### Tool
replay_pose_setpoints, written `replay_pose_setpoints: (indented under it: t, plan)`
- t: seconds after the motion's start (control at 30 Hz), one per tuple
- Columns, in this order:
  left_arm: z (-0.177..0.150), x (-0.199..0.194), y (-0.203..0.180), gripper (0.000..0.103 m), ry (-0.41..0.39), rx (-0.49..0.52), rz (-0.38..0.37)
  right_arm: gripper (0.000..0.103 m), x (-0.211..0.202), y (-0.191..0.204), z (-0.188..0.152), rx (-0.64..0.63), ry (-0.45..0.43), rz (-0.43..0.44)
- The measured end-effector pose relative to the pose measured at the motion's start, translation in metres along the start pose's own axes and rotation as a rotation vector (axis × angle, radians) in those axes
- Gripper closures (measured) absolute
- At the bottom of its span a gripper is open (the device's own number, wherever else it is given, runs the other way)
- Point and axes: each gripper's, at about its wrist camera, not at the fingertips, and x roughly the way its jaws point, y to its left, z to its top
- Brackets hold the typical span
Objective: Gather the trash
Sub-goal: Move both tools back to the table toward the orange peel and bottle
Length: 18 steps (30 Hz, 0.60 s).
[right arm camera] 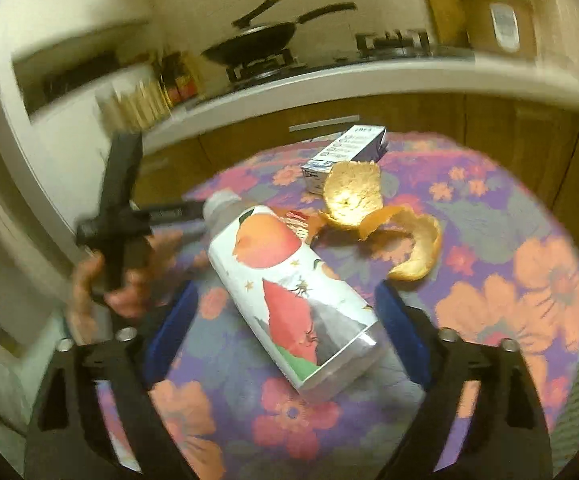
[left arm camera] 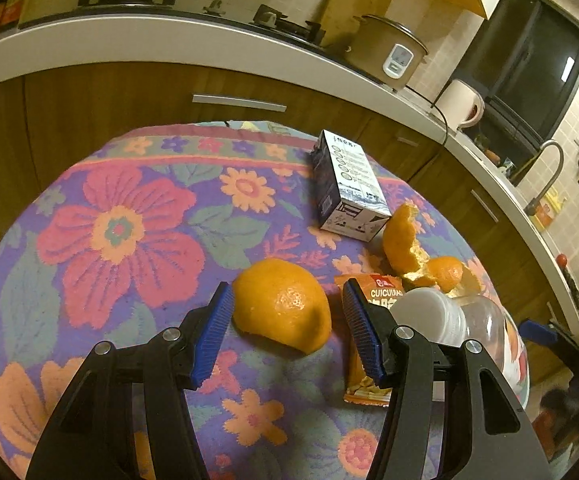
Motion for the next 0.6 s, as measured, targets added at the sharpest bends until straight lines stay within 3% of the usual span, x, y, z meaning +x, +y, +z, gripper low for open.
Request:
replay_pose_setpoints:
  t: [0.13, 0.23, 0.27, 0.33, 0.5, 0.6]
  plan:
    - [0.0, 0.0, 0.0, 0.048, -0.004, 0.003, 0.0, 0.009, 0.022, 0.025, -0.001, -0.155, 0.042, -0.108]
    - [-0.001, 0.001, 0.0, 0.048, -0.008, 0.003, 0.011, 0.01, 0.038, 0.025, -0.001, -0.183, 0.053, -0.162]
    - [-0.001, 0.001, 0.0, 0.048, -0.009, 0.003, 0.015, 0.01, 0.04, 0.023, -0.001, -0.174, 0.05, -0.169]
    - [-0.002, -0.002, 0.0, 0.048, -0.015, 0.005, 0.025, 0.023, 0.039, 0.014, 0.0, -0.133, 0.032, -0.171]
    - [-0.004, -0.005, -0.007, 0.048, -0.024, 0.029, 0.047, 0.04, 0.023, -0.004, -0.001, -0.001, 0.021, -0.106]
    - [-0.005, -0.001, -0.011, 0.046, -0.006, 0.051, 0.063, 0.045, 0.01, -0.008, -0.006, 0.081, 0.011, -0.104]
